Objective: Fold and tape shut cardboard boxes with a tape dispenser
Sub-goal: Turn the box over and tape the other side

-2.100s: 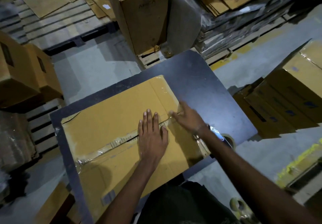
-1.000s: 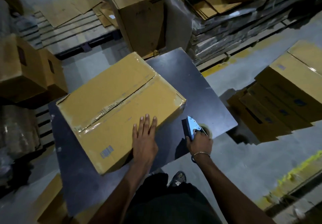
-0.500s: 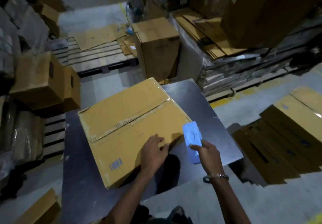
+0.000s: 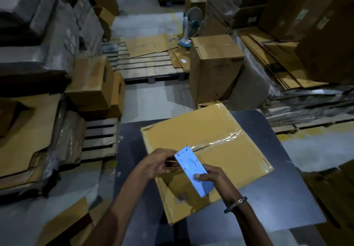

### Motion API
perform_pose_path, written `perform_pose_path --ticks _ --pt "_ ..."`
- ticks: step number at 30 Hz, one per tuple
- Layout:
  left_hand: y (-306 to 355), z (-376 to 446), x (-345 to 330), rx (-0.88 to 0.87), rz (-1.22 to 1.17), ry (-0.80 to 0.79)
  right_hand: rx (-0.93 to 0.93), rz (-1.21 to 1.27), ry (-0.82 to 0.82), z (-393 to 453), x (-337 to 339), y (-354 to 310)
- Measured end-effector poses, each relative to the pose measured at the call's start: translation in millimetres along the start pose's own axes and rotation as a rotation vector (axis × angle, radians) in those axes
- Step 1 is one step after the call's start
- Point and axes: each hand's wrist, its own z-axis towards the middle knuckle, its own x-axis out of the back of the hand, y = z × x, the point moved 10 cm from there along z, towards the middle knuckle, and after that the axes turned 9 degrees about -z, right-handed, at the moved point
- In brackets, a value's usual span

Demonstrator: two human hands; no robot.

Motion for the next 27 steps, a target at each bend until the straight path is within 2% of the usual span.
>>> perform_pose_path --ticks 5,10,14,18,27 --pt "36.6 22.3 73.7 -0.051 0.051 0.110 -0.070 -0.016 -0.023 48.2 -48.2 -16.5" --pt "59.4 54.1 126.9 0.087 -0.050 0.067 -0.082 -0.026 -0.012 79.4 -95.5 -37.1" --pt "96.3 66.3 152.4 0.032 0.090 0.110 -0.099 -0.002 0.042 90.4 -121.9 -46.4" --pt "127.5 80.0 166.8 -0.097 0.167 0.181 -0.178 -0.038 0.095 121.8 -126.6 -43.0" --pt "141.5 122.6 192.8 -0.244 0.228 0.253 -0.346 -0.046 0.168 182.0 -134.2 -43.8"
